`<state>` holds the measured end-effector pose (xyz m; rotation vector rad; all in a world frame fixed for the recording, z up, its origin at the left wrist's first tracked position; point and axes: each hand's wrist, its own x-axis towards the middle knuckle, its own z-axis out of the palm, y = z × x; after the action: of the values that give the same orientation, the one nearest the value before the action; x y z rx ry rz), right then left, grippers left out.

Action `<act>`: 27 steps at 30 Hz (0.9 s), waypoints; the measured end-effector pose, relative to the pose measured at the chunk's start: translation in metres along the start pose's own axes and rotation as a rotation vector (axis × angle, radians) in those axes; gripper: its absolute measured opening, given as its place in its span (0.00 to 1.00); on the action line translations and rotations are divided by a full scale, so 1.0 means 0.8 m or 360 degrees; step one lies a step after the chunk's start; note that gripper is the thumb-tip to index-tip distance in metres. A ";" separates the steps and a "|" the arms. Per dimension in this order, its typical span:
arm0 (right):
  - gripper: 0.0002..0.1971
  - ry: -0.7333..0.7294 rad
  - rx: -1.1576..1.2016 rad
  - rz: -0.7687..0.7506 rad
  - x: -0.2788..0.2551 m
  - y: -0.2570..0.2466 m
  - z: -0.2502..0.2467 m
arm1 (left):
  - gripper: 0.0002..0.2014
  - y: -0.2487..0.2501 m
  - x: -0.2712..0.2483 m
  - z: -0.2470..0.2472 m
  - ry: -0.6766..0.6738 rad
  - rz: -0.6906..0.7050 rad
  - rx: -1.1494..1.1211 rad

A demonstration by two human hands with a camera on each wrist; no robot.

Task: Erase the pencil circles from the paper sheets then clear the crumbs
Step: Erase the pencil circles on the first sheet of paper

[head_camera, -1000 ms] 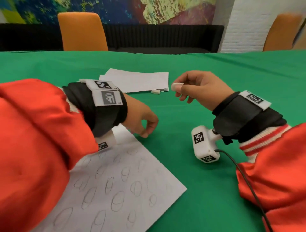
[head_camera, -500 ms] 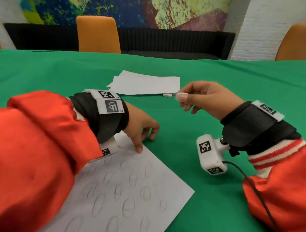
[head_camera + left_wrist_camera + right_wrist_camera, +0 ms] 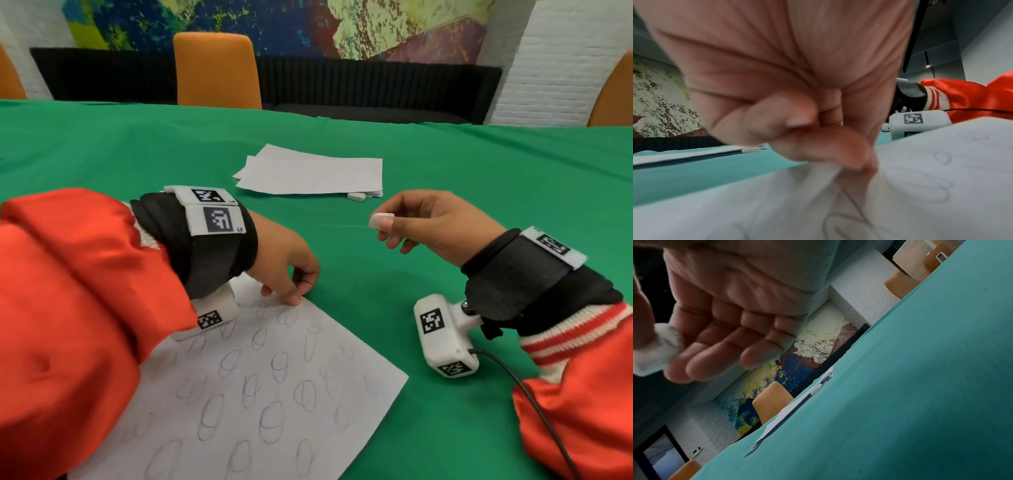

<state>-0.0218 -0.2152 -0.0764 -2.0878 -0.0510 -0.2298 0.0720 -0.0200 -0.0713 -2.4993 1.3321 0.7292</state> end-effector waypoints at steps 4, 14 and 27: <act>0.02 -0.0067 -0.0028 0.0010 -0.005 -0.009 0.000 | 0.09 0.003 -0.010 -0.021 0.0140 -0.0010 0.0110; 0.04 -0.0582 -0.0309 0.0200 -0.019 -0.021 0.014 | 0.09 0.031 0.038 -0.027 0.0322 -0.0021 0.0201; 0.07 -0.0863 -0.0986 0.0302 -0.023 -0.042 0.023 | 0.52 0.049 0.002 -0.003 -0.0248 0.0138 0.0348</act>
<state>-0.0415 -0.1811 -0.0598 -2.6951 -0.1177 0.5034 0.0415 -0.0441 -0.0682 -2.1814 1.3901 0.7358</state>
